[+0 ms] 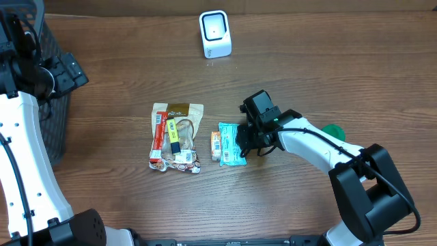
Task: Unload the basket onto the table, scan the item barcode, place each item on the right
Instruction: 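Lower the right gripper onto the mint-green packet and close on it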
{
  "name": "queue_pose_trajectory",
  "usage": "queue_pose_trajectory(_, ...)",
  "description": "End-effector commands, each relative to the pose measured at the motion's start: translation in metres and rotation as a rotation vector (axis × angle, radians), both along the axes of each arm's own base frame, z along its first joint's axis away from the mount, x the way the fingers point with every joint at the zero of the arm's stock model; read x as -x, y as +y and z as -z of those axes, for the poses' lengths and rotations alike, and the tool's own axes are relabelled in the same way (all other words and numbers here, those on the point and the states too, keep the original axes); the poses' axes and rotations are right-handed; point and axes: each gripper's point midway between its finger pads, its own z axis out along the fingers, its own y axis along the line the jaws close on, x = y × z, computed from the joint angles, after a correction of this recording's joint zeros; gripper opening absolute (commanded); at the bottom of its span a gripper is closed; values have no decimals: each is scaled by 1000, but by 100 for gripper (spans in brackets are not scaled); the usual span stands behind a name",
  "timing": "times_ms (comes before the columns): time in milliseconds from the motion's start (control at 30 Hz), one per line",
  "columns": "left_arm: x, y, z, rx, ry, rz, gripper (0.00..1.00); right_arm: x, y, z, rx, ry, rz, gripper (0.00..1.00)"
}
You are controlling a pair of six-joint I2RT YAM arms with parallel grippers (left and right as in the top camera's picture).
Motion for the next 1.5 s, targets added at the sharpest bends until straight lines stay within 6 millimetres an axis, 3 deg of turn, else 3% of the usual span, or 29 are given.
queue_pose_trajectory(0, 0, 0, -8, -8, -21, 6, 100, 6, -4, 8, 25, 4, -9, 31)
queue_pose_trajectory(167, 0, 0, -8, -8, -21, 6, 100, -3, -14, 1, 47, -23, 13, 19)
queue_pose_trajectory(300, 0, 0, -8, -8, -21, 7, 100, -16, -44, -13, 101, -52, 95, 4)
queue_pose_trajectory(433, 0, 0, -8, -7, -21, 7, 100, -25, -72, -22, 103, -49, 188, 4)
queue_pose_trajectory(600, 0, 0, -8, -8, -21, 7, 100, -29, -87, -22, 92, -35, 219, 5)
queue_pose_trajectory(867, 0, 0, -8, -8, -21, 6, 100, -31, -79, -41, 37, -6, 204, 23)
queue_pose_trajectory(1000, 0, 0, -8, -8, -21, 6, 100, -25, -83, -43, 64, 24, 209, 39)
queue_pose_trajectory(1233, 0, 0, -8, -7, -21, 7, 100, 4, -92, -34, 108, 147, 235, 50)
queue_pose_trajectory(1467, 0, 0, -8, -7, -21, 7, 100, 23, -86, -19, 67, 220, 254, 50)
